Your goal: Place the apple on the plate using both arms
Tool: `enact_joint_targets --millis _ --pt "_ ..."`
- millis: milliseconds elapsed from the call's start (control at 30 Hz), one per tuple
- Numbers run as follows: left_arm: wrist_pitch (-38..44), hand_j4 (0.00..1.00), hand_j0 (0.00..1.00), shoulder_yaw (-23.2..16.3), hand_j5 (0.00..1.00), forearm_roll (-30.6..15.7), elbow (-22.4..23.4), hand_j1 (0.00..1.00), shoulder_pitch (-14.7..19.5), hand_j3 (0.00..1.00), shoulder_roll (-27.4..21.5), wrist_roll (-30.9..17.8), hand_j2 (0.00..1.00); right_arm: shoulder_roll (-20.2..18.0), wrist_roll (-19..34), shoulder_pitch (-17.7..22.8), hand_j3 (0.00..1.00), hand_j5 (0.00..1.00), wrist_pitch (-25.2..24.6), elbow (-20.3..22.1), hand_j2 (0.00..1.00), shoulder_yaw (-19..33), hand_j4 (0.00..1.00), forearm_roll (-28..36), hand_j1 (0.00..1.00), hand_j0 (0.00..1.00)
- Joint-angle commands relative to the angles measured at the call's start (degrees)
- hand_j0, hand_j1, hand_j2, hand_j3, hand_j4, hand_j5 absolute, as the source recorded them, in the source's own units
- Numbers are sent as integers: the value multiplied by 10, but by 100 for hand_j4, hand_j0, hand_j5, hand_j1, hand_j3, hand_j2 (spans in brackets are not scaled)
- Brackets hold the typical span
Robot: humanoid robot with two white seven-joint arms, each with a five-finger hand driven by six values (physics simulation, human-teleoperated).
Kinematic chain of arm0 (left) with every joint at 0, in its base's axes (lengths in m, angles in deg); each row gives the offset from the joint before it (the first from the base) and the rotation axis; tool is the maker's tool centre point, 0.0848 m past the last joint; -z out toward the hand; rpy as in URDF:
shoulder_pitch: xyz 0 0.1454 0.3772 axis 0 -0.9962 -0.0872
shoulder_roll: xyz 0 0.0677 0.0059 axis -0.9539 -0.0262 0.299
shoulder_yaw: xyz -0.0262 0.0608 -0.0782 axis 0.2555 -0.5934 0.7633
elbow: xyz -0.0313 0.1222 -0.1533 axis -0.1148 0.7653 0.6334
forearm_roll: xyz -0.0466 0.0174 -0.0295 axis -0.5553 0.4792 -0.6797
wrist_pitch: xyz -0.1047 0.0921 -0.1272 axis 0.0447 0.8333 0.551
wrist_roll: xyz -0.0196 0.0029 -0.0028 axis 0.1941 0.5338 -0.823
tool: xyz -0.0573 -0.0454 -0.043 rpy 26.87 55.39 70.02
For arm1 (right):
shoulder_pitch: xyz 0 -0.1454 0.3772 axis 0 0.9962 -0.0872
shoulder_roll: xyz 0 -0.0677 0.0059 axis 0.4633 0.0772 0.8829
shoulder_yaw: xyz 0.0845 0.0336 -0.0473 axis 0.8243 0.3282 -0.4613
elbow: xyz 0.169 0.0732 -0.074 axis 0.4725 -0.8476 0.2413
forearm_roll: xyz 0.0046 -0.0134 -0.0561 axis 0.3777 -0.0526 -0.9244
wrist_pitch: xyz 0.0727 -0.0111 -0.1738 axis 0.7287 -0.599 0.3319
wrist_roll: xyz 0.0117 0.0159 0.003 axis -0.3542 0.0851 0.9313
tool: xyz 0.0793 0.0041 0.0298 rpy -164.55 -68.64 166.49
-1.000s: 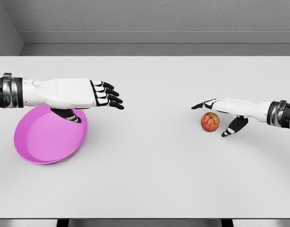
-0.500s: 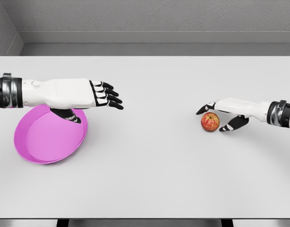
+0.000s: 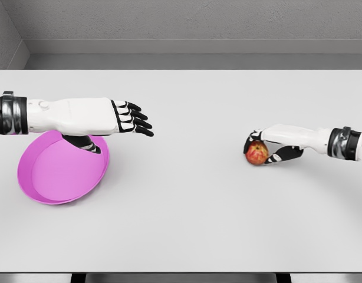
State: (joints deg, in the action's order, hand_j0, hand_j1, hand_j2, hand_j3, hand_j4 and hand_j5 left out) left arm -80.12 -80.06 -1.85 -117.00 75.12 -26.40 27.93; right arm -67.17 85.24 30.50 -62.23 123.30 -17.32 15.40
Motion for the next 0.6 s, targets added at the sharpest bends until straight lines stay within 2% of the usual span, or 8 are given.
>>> enact_joint_targets --millis 0,67,167,267,500,567 --pt "1 100 100 1 100 -4 0 100 0 100 -1 1 100 12 0 0 43 43 20 1 43 1 43 5 43 43" --pt "1 100 100 1 100 -4 0 100 0 100 0 1 100 39 0 -17 43 43 22 16 43 -11 43 6 43 43" --pt "1 100 100 1 100 -4 0 100 0 100 0 1 100 95 0 -55 43 43 18 27 43 -56 43 9 43 43" --pt "1 100 100 1 100 -4 0 100 0 100 0 1 100 127 0 -63 44 44 16 23 44 -75 44 9 44 44" --pt "1 100 100 0 100 -4 0 100 0 100 3 1 100 155 0 -80 50 50 1 22 50 -78 50 9 50 50" --pt "1 100 100 0 100 -4 0 100 0 100 4 1 100 165 0 -88 52 52 0 22 52 -93 52 9 52 52"
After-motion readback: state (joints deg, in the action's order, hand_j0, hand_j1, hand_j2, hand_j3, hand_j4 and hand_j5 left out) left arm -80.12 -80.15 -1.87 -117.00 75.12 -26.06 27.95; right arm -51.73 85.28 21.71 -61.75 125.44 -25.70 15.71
